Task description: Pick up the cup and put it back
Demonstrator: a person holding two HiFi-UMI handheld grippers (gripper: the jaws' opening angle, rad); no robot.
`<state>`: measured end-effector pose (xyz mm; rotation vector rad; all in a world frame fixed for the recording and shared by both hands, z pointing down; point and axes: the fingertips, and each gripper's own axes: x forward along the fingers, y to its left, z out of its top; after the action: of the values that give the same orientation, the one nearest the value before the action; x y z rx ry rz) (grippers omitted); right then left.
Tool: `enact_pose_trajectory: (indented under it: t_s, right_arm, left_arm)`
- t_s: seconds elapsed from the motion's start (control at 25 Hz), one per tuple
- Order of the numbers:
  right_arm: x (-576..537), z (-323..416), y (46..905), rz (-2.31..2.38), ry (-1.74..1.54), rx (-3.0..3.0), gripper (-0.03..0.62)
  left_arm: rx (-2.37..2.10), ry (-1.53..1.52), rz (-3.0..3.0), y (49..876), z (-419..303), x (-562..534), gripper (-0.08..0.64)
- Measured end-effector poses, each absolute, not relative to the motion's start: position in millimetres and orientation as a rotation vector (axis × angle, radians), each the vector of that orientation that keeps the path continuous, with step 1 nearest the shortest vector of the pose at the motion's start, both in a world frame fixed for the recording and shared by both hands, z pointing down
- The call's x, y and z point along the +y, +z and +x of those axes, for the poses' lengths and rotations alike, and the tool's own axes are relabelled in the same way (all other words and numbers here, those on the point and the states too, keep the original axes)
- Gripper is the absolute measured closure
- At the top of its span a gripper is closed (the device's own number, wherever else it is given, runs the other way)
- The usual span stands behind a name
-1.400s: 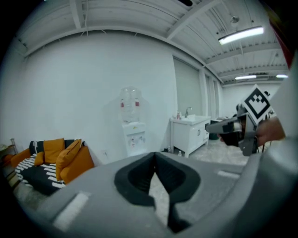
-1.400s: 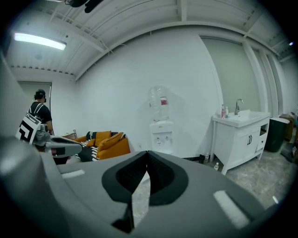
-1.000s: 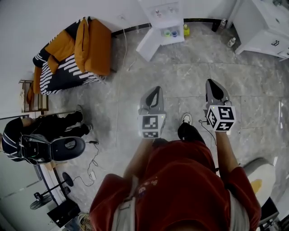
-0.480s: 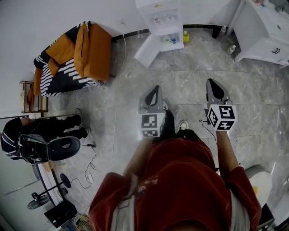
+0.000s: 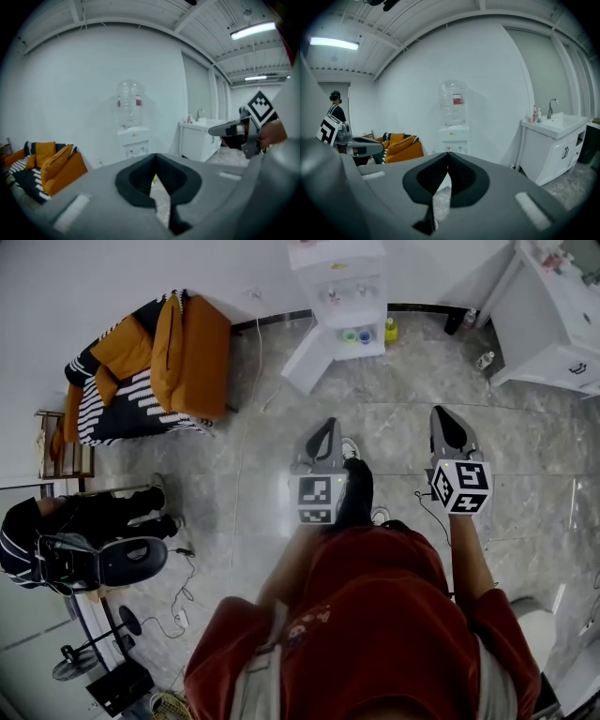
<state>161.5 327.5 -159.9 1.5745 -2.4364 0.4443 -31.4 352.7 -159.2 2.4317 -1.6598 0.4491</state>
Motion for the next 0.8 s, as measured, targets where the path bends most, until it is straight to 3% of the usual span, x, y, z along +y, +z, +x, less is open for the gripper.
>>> enact_pose_trajectory:
  t_s: [0.8]
  right_arm:
    - [75.4,22.0,-159.2,1.505,0.437,-2.385,0.592]
  left_arm:
    - [-1.597,0.443,2.452,-154.6,-148.7,91.1,0.561]
